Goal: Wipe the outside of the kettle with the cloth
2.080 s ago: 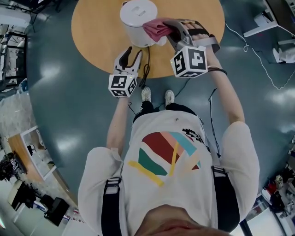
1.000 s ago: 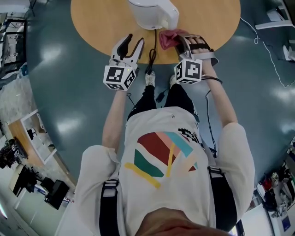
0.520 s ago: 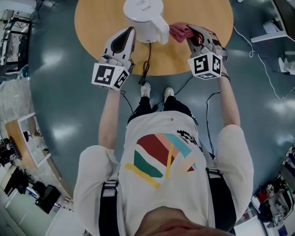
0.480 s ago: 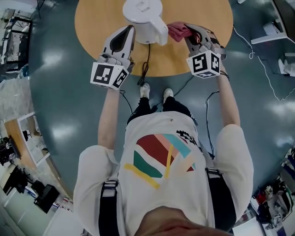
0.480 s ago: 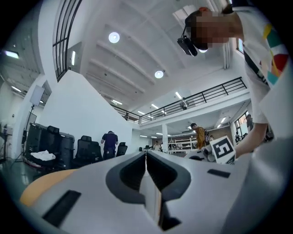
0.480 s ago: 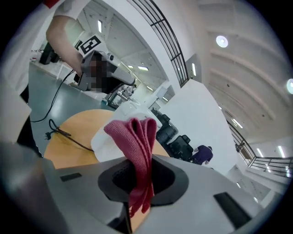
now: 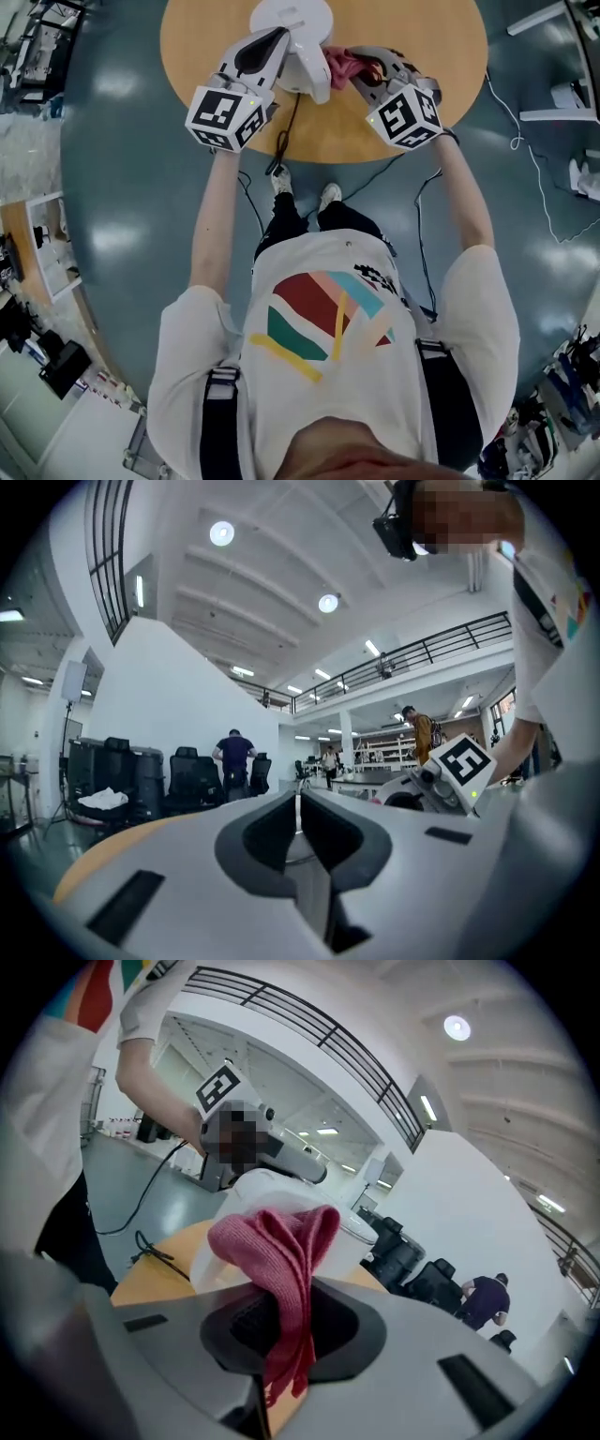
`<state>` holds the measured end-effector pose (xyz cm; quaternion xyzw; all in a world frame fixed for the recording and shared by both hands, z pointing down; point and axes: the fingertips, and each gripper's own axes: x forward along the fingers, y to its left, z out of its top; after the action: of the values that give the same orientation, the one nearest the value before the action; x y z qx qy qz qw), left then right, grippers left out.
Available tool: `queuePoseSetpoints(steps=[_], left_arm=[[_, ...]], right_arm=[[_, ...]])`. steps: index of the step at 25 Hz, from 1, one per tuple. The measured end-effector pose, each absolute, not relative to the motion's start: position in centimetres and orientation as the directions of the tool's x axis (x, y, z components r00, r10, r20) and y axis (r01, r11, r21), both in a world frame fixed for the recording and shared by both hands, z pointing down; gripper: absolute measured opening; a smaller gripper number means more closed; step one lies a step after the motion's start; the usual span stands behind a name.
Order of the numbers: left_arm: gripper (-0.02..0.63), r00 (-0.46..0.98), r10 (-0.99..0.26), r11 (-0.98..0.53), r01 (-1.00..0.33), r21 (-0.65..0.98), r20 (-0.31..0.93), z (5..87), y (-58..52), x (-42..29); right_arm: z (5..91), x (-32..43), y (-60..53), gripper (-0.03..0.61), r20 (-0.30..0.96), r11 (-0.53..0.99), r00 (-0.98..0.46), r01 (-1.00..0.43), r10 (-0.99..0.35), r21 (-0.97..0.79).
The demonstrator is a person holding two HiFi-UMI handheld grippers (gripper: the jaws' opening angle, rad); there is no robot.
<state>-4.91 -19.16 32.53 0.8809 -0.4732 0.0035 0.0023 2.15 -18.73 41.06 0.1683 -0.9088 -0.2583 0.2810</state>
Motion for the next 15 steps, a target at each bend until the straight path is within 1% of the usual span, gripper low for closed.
queuePoseSetpoints(steps=[4, 6, 7, 9, 12, 15], left_arm=[[0.044, 0.551, -0.835, -0.551, -0.835, -0.004, 0.002, 32.5, -19.4, -4.9], [0.044, 0.543, -0.840, -0.543, -0.838, -0.048, 0.011, 32.5, -19.6, -4.8], [0.044, 0.539, -0.842, -0.538, -0.840, -0.074, 0.007, 32.5, -19.8, -4.6], [0.044, 0.541, -0.841, -0.536, -0.837, -0.106, -0.019, 32.1, -20.1, -4.4], [0.044, 0.553, -0.832, -0.547, -0.831, -0.103, -0.043, 31.7, -20.8, -4.4], [0.044, 0.575, -0.817, -0.570, -0.816, -0.094, -0.041, 31.8, -20.9, -4.7]], right_arm=[[42.4, 1.1, -18.5, 0.048, 0.515, 0.880, -0.786, -0.075, -0.342, 0.469], [43.0, 1.0, -18.4, 0.048, 0.547, 0.899, -0.781, -0.044, -0.303, 0.435], [43.1, 1.0, -18.5, 0.048, 0.549, 0.912, -0.785, -0.049, -0.287, 0.407], [42.8, 1.1, -18.9, 0.048, 0.528, 0.946, -0.807, -0.106, -0.262, 0.307], [42.2, 1.3, -19.5, 0.048, 0.497, 0.968, -0.832, -0.184, -0.247, 0.173], [42.0, 1.0, -19.0, 0.048, 0.489, 0.973, -0.842, -0.174, -0.226, 0.149]])
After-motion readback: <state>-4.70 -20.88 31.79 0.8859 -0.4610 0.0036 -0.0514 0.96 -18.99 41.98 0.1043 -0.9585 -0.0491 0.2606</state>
